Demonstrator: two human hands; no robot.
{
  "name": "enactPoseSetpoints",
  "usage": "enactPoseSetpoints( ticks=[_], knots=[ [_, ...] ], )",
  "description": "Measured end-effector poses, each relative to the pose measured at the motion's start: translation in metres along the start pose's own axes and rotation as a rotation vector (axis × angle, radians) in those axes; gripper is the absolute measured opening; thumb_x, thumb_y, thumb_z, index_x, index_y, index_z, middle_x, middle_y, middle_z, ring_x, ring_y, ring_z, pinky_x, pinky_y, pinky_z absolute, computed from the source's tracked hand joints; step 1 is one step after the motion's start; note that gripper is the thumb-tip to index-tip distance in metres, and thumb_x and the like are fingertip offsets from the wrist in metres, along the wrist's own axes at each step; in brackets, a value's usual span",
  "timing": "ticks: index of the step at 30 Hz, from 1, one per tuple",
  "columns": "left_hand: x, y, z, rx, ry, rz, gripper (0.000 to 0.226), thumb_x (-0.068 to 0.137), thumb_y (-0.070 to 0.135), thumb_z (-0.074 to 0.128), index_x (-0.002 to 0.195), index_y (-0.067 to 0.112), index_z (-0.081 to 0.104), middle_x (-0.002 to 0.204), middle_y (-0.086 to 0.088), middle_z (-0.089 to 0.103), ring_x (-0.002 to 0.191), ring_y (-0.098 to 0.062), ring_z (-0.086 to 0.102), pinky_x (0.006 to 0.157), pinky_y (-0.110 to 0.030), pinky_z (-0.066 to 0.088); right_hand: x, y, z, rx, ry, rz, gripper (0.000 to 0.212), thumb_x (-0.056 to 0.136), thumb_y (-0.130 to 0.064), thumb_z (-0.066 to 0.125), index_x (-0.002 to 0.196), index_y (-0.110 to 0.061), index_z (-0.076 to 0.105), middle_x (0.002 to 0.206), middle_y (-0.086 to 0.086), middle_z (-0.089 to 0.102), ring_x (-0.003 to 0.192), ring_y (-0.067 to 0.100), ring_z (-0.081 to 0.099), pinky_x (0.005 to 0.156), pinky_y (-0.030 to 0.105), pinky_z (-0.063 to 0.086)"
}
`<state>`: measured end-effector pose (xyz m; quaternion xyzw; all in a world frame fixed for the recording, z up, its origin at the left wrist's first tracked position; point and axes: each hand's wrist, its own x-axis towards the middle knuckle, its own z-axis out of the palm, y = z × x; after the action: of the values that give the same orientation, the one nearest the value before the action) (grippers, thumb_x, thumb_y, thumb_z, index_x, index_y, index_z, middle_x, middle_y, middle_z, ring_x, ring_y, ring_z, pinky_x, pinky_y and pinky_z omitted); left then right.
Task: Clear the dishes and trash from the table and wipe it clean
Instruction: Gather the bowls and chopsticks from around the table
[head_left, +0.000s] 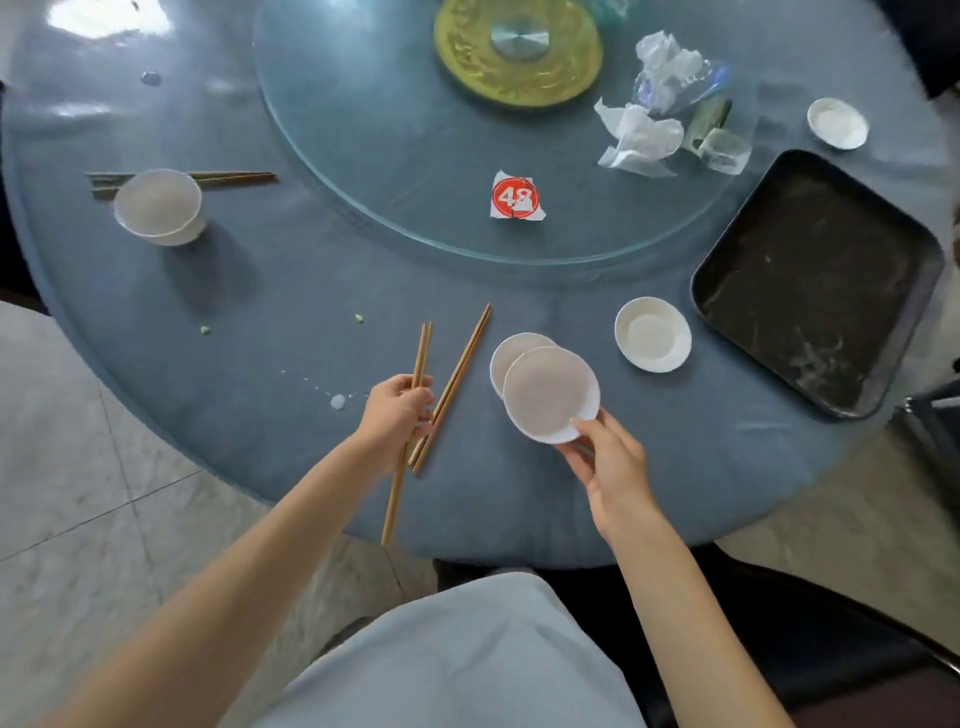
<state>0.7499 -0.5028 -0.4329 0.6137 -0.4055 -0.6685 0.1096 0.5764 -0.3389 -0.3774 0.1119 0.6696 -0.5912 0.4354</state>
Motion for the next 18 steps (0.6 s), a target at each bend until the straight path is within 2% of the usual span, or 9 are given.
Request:
enactPoseSetpoints(
  ticks=[3, 5, 8, 13, 16, 18],
  knots=[
    [0.033, 0.008, 0.015, 0.227, 0.068, 0.028, 0.019, 0.09, 0.005, 0.059, 0.106, 0.012, 0.066, 0.082, -0.001, 0.063, 0.071, -0.019, 0.059, 0.07, -0.033, 0.053, 0.031, -0.011, 0.012, -0.069, 0.027, 0.041, 0.028, 0.099, -0.004, 0.059, 0.123, -0.007, 0.072, 0.122, 0.009, 0.074, 0.115, 0.025, 0.07, 0.074, 0.019, 0.061],
    [0.047, 0.012, 0.023, 0.371, 0.118, 0.053, 0.017, 0.086, 0.011, 0.063, 0.102, 0.015, 0.068, 0.087, 0.001, 0.068, 0.084, -0.02, 0.063, 0.08, -0.033, 0.052, 0.046, -0.016, 0.019, -0.103, 0.038, 0.062, 0.028, 0.099, -0.004, 0.059, 0.124, -0.007, 0.073, 0.123, 0.01, 0.074, 0.116, 0.025, 0.07, 0.073, 0.017, 0.061],
    [0.062, 0.019, 0.032, 0.517, 0.173, 0.115, 0.015, 0.082, 0.015, 0.066, 0.096, 0.01, 0.067, 0.091, -0.005, 0.07, 0.088, -0.024, 0.063, 0.081, -0.034, 0.05, 0.06, -0.02, 0.028, -0.162, 0.048, 0.071, 0.027, 0.098, -0.006, 0.06, 0.12, -0.011, 0.075, 0.119, 0.006, 0.075, 0.113, 0.021, 0.07, 0.073, 0.016, 0.06],
    [0.076, 0.018, 0.044, 0.672, 0.129, 0.17, 0.021, 0.082, 0.02, 0.068, 0.099, 0.011, 0.061, 0.1, -0.007, 0.061, 0.091, -0.026, 0.058, 0.076, -0.033, 0.042, 0.071, -0.015, 0.035, -0.273, 0.078, 0.065, 0.028, 0.097, -0.005, 0.059, 0.114, -0.016, 0.078, 0.106, -0.002, 0.076, 0.107, 0.015, 0.07, 0.073, 0.014, 0.059],
    [0.078, 0.017, 0.046, 0.753, 0.101, 0.186, 0.025, 0.085, 0.021, 0.069, 0.105, 0.011, 0.057, 0.103, -0.006, 0.053, 0.091, -0.023, 0.05, 0.078, -0.029, 0.034, 0.07, -0.009, 0.037, -0.289, 0.094, 0.069, 0.033, 0.097, -0.004, 0.059, 0.122, -0.018, 0.076, 0.111, -0.004, 0.077, 0.11, 0.012, 0.07, 0.079, 0.016, 0.059],
    [0.079, 0.016, 0.047, 0.801, 0.086, 0.201, 0.027, 0.085, 0.019, 0.068, 0.109, 0.012, 0.056, 0.105, -0.007, 0.053, 0.094, -0.025, 0.052, 0.079, -0.027, 0.033, 0.07, -0.004, 0.037, -0.289, 0.105, 0.06, 0.037, 0.097, -0.005, 0.06, 0.129, -0.018, 0.073, 0.118, -0.006, 0.076, 0.113, 0.01, 0.069, 0.084, 0.018, 0.06]
  ],
)
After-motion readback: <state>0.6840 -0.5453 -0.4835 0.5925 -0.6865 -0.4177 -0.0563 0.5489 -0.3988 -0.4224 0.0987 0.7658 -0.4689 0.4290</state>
